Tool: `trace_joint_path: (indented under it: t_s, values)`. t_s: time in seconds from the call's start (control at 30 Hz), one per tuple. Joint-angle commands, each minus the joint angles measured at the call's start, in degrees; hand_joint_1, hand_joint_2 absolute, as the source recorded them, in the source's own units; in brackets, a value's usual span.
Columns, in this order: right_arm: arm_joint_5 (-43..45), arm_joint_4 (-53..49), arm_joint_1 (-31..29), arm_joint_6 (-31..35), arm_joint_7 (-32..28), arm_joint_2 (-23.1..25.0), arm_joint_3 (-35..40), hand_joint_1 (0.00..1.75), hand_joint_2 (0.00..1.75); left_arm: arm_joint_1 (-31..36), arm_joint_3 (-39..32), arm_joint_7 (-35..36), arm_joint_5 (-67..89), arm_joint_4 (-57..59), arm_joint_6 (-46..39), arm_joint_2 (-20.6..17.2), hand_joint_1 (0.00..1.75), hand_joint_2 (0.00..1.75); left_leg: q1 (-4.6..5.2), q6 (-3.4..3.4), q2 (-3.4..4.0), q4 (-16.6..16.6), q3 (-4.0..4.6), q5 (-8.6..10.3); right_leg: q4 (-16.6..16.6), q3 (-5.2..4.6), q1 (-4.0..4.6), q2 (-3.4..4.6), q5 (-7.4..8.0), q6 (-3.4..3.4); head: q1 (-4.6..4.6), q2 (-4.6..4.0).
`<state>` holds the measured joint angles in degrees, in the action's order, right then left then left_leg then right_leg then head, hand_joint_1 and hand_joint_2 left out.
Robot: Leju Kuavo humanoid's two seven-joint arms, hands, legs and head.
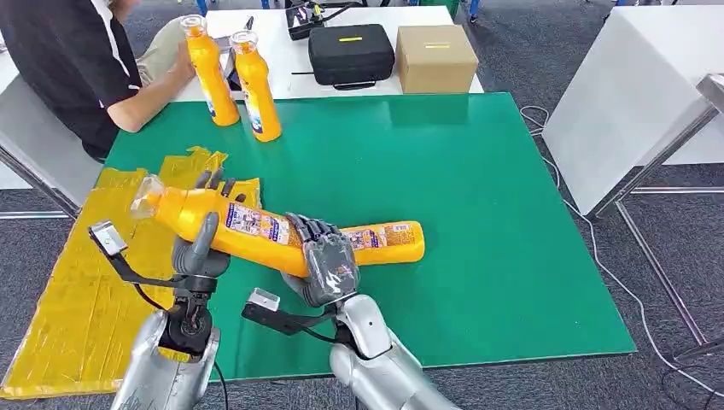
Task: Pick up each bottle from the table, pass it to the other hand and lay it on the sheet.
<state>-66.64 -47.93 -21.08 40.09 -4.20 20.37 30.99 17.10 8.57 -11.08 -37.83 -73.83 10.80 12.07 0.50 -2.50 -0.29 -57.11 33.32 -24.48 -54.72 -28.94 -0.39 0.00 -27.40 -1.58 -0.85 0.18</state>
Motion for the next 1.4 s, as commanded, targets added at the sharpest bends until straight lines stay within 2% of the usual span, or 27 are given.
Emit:
trace_joint_path:
  t_s: [0.03,0.33,0.9,1.0,1.03,1.17,1.2,1.4]
  values:
    - [-0.59,4.51,-0.13,-0.09,-1.07,-1.32,5.01,1.75,1.75,4.56,0.56,0.2,0.35,3.65,-0.34,-0.66,1.75,1.75,-0.1,0.2,-0.14,0.04,-0.18,-0.03,0.11,0.28,0.09,-0.16,-0.05,0.06,0.0,0.0]
    - [1.57,4.56,-1.51,-0.09,-0.72,-1.37,4.72,1.75,1.75,4.99,0.45,-0.26,0.42,4.74,-0.72,-0.33,1.75,1.75,-0.08,0.15,-0.13,0.02,-0.11,-0.01,0.08,0.19,0.07,-0.15,-0.03,0.04,0.0,0.0]
    - [2.4,1.96,0.15,-0.09,-1.89,-2.36,3.28,1.75,1.75,3.74,0.01,-0.08,-0.82,3.48,0.51,-0.69,1.75,1.75,-0.09,0.17,-0.14,0.04,-0.16,-0.02,0.13,0.25,0.08,-0.16,-0.04,0.04,0.0,0.0]
    - [4.04,-2.02,2.0,-0.09,-4.1,-2.94,1.17,1.75,1.75,2.89,-0.44,-0.35,-0.46,2.2,0.4,-0.95,1.75,1.75,-0.07,0.14,-0.13,0.05,-0.13,-0.01,0.12,0.2,0.06,-0.15,-0.03,0.03,0.0,0.02]
    - [5.07,-3.47,2.66,-0.09,-5.15,-3.12,0.27,0.0,1.75,2.64,-0.8,-0.6,-0.09,1.72,0.17,-1.04,1.75,1.75,-0.08,0.17,-0.15,0.05,-0.17,-0.03,0.14,0.26,0.07,-0.18,-0.05,0.04,0.0,0.0]
    - [18.18,-13.03,4.52,-0.09,-8.83,-6.53,0.64,0.0,1.75,2.12,-2.79,-1.15,1.19,0.14,-0.83,-1.09,1.75,1.75,-0.07,0.17,-0.09,0.01,-0.15,-0.07,0.1,0.24,0.06,-0.11,-0.06,0.03,0.02,0.0]
    - [23.53,-18.04,5.94,-1.73,-10.99,-7.81,0.11,0.0,1.75,2.1,-3.12,-1.31,1.58,-0.22,-0.96,-1.17,1.75,1.75,-0.05,0.12,-0.09,0.0,-0.05,-0.03,0.06,0.12,0.04,-0.1,-0.04,0.02,0.0,0.02]
    - [40.3,-40.89,16.78,-5.99,-19.8,-12.64,-4.73,0.0,1.75,0.03,-4.41,-4.66,4.35,-2.47,-2.71,-3.02,1.75,1.75,-0.05,0.16,-0.19,0.01,-0.09,-0.06,0.11,0.22,0.04,-0.2,-0.09,0.02,0.02,0.0]
